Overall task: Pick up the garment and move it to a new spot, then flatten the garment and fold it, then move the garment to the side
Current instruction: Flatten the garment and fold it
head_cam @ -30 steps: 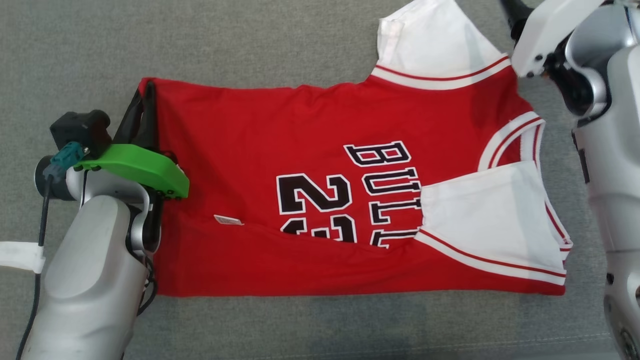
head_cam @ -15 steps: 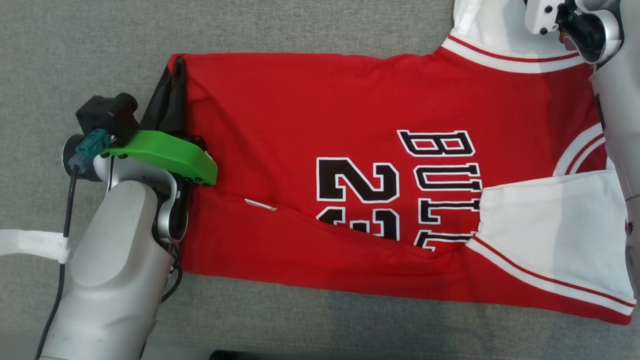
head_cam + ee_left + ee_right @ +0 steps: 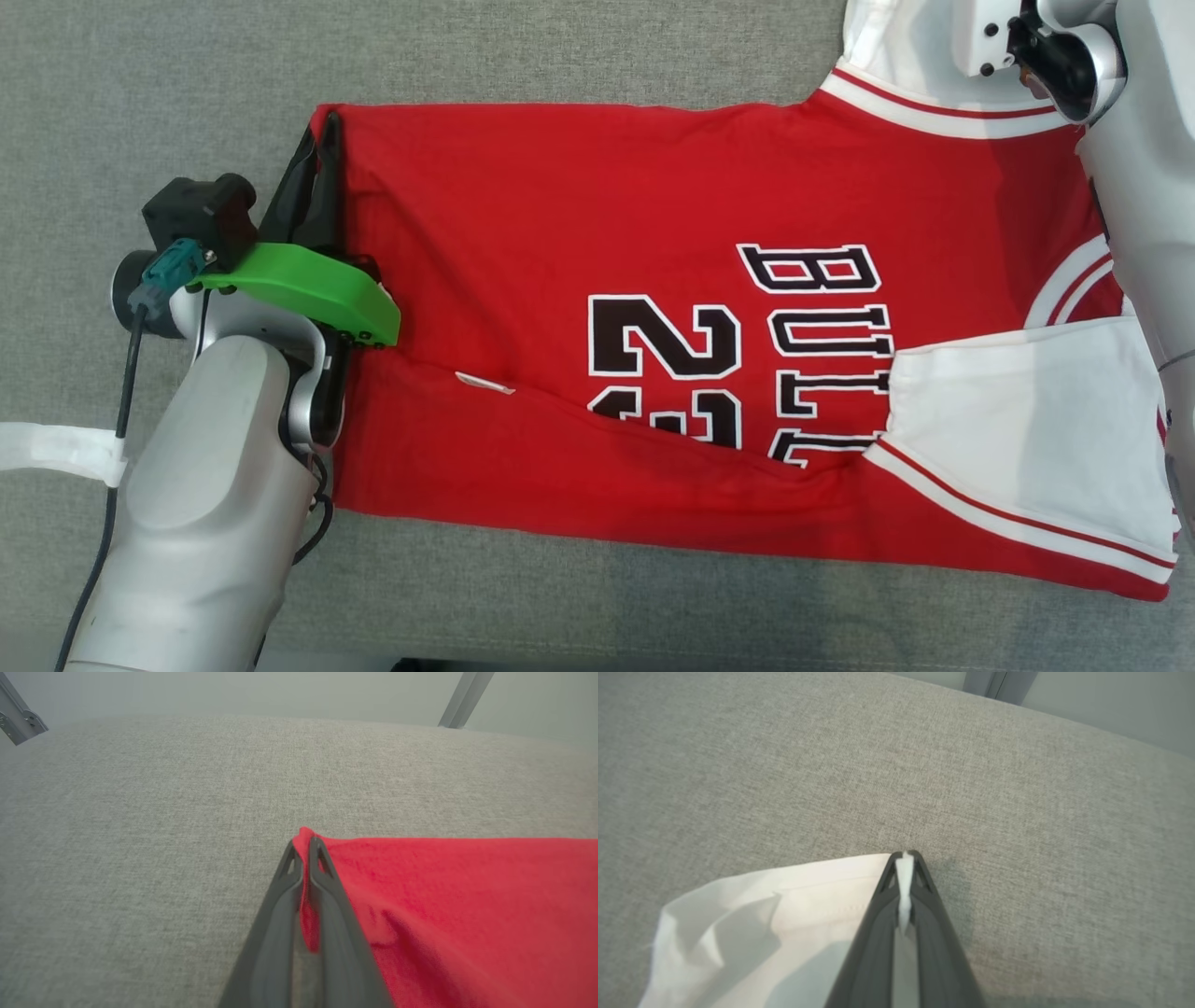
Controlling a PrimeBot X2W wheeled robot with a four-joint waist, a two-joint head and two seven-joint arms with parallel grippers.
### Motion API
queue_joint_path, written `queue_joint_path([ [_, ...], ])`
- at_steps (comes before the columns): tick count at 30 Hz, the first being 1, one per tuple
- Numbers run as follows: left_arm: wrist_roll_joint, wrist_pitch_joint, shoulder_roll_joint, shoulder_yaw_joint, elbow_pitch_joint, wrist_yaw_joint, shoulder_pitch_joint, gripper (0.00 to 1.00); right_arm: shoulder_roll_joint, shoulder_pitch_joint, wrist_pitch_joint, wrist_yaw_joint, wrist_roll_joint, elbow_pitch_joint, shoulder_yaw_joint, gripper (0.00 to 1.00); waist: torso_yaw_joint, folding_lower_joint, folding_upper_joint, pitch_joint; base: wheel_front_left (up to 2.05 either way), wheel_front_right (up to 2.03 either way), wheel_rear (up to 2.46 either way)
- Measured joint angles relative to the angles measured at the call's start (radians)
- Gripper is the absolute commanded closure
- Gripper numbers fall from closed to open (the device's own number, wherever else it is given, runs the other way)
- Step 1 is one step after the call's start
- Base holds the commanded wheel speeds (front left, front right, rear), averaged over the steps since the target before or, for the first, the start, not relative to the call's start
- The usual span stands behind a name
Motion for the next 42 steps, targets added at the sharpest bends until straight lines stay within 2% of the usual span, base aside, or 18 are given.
queue_joint_path([
  [9,-0.024,0.009,0.014,0.012,0.025,-0.010,0.000,1.00,0.002,0.028,-0.132,0.000,0.054,0.023,0.028,1.00,-0.028,0.0000,0.0000,-0.059,0.00,0.00,0.00],
  [16,-0.045,0.033,0.040,0.024,0.034,-0.012,0.024,1.00,-0.017,0.112,-0.228,0.000,0.145,-0.032,0.057,1.00,-0.071,-0.0001,0.0000,-0.125,0.00,0.00,0.00],
  [24,-0.065,0.053,0.077,0.030,0.004,-0.010,0.090,1.00,-0.073,0.271,-0.332,0.000,0.258,-0.179,0.080,1.00,-0.124,-0.0001,0.0000,-0.213,0.00,0.00,0.00],
  [28,-0.081,0.059,0.103,0.037,-0.041,-0.003,0.163,1.00,-0.097,0.408,-0.373,0.000,0.309,-0.303,0.100,1.00,-0.151,-0.0002,0.0000,-0.277,0.00,0.00,0.00],
  [35,-0.120,0.057,0.106,0.052,-0.146,0.027,0.327,1.00,-0.105,0.651,-0.414,0.000,0.358,-0.464,0.073,1.00,-0.181,-0.0002,0.0000,-0.368,0.00,0.00,0.00],
  [42,-0.160,0.072,0.108,0.065,-0.212,0.064,0.470,1.00,-0.086,0.869,-0.423,-0.001,0.373,-0.586,0.012,1.00,-0.205,-0.0002,0.0000,-0.425,0.00,0.00,0.00],
])
